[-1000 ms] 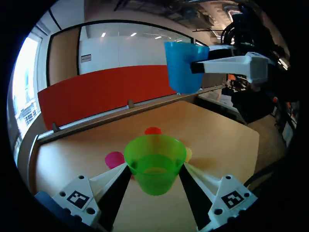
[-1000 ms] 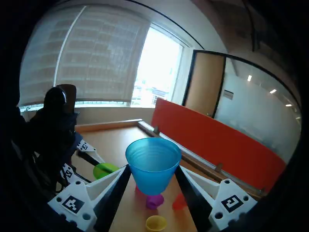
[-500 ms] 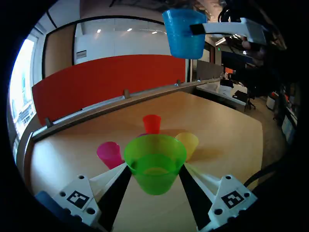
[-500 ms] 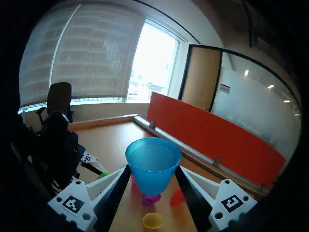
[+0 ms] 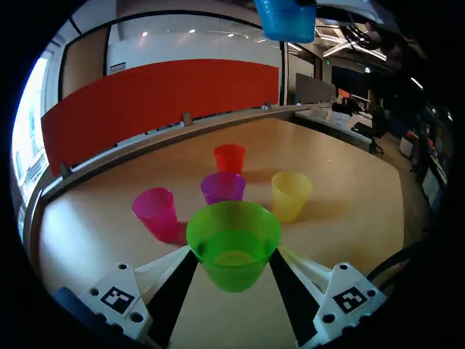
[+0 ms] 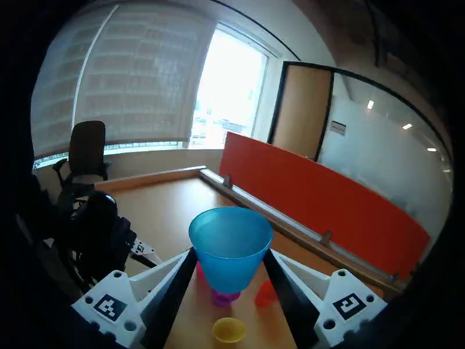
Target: Pour water
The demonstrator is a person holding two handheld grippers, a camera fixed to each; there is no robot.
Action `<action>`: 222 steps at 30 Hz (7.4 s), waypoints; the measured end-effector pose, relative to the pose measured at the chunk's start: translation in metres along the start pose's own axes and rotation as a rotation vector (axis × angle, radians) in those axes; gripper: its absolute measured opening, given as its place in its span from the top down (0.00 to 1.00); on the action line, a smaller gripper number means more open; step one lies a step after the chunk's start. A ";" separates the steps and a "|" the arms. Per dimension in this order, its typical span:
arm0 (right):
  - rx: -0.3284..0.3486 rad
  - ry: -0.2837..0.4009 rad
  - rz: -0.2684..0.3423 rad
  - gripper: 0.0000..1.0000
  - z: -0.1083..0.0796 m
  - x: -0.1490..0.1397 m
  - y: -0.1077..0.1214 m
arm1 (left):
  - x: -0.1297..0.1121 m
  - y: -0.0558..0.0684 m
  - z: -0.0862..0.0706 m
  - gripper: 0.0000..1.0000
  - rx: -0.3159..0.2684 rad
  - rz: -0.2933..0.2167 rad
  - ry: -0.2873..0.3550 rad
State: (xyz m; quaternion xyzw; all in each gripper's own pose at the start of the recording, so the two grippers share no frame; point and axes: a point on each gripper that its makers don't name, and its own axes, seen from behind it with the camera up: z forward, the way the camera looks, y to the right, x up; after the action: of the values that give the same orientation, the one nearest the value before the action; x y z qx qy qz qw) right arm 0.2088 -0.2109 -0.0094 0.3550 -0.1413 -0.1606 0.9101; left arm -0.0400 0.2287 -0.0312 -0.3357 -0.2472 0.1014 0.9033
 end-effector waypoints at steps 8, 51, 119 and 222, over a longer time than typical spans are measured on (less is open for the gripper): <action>-0.003 -0.015 0.002 0.14 0.004 -0.008 0.004 | -0.014 -0.001 0.015 0.19 -0.010 0.007 -0.022; 0.002 -0.054 -0.008 0.14 0.024 -0.022 0.023 | -0.043 -0.005 0.044 0.17 -0.010 -0.016 -0.126; 0.214 -0.206 -0.020 0.14 0.195 -0.074 0.048 | -0.039 -0.011 -0.117 0.11 0.231 -0.285 -0.141; 0.254 -0.696 0.042 0.00 0.262 -0.206 0.053 | -0.023 -0.037 -0.128 0.11 0.324 -0.303 -0.099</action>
State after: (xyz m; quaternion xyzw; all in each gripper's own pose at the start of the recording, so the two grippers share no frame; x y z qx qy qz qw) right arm -0.0651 -0.2505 0.1828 0.3864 -0.4684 -0.2342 0.7592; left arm 0.0070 0.1215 -0.0996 -0.1400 -0.3194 0.0192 0.9370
